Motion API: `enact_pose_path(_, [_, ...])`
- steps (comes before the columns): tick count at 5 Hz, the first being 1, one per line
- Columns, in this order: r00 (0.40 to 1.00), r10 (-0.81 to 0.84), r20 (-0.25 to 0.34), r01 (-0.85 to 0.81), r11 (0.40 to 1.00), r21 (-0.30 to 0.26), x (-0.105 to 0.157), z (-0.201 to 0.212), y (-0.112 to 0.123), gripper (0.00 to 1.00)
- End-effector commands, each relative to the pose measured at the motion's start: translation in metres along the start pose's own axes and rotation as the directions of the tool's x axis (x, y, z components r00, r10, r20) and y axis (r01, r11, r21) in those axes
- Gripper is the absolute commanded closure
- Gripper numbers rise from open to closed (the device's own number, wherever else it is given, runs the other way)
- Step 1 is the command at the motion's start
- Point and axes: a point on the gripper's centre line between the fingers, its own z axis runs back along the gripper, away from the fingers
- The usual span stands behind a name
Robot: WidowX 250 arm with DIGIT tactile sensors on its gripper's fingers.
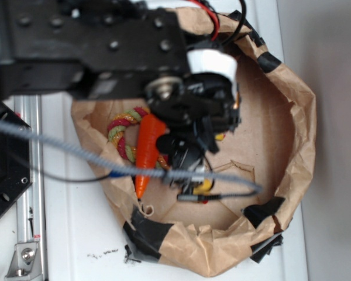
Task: Grab the green animal.
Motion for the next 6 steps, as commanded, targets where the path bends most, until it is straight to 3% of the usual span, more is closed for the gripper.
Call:
enact_pose_path(1, [0.998,0.052,0.042,-0.054,0.996,0.064,0.014,0.001,0.048,0.0])
enact_pose_path(2, [0.998,0.055,0.032,-0.058,0.992,0.11,0.013,0.0,0.063,0.0])
enact_pose_path(4, [0.997,0.058,0.049,-0.065,0.988,0.141,0.012,0.008,0.087,0.0])
enact_pose_path(5, [0.997,0.019,0.079,-0.029,0.991,0.129,0.018,0.019,0.089,0.0])
enact_pose_path(6, [0.997,-0.051,0.057,0.042,0.987,0.158,0.019,0.015,0.087,0.0])
